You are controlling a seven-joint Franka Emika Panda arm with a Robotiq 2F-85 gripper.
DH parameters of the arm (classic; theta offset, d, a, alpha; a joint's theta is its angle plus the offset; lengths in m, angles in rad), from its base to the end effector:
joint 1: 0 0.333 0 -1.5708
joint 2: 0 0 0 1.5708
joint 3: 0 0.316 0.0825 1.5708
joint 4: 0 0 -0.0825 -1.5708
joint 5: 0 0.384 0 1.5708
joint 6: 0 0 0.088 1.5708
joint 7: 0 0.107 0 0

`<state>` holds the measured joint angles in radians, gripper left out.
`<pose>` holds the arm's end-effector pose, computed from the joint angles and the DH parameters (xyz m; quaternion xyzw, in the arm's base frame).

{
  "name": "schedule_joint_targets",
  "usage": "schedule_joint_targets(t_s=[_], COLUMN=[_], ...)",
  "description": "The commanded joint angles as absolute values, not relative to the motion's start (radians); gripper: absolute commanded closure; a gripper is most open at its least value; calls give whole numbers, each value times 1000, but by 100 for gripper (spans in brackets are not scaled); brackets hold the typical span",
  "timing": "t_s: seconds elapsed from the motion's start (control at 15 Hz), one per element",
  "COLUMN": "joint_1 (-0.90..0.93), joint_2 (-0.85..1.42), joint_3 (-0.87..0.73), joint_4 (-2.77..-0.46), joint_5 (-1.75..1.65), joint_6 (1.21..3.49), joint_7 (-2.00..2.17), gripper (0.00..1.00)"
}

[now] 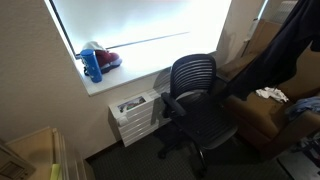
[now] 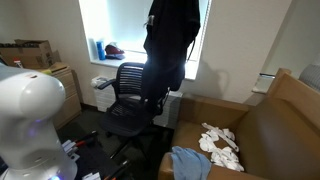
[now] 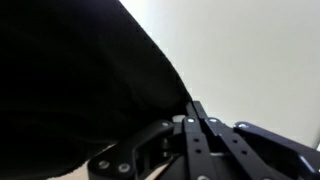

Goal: Move the pair of trousers from the chair to the couch

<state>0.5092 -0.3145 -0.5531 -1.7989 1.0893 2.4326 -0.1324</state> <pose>0.5123 -0.0784 0.7573 -0.7401 0.1956 -0.3956 0.5074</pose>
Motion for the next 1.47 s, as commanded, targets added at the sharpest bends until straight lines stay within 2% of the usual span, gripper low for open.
schedule_joint_targets(t_s=[0.0,0.27,0.67,0.93,1.13,1.4], joint_1=[322,163,-43,-144,-138,-151], joint_2=[-267,-162,6,141,235,308], joint_3=[-401,-310,-313,-303,-353,-355], joint_4=[-1799,-1691,-1452,-1316,-1263,-1290], joint_5=[1134,1138,1130,1102,1057,1145], joint_6=[2331,2423,2457,2573,2682,2588], joint_7=[-108,-239,-332,-336,-292,-122], gripper=[99,99,99,99,99,99])
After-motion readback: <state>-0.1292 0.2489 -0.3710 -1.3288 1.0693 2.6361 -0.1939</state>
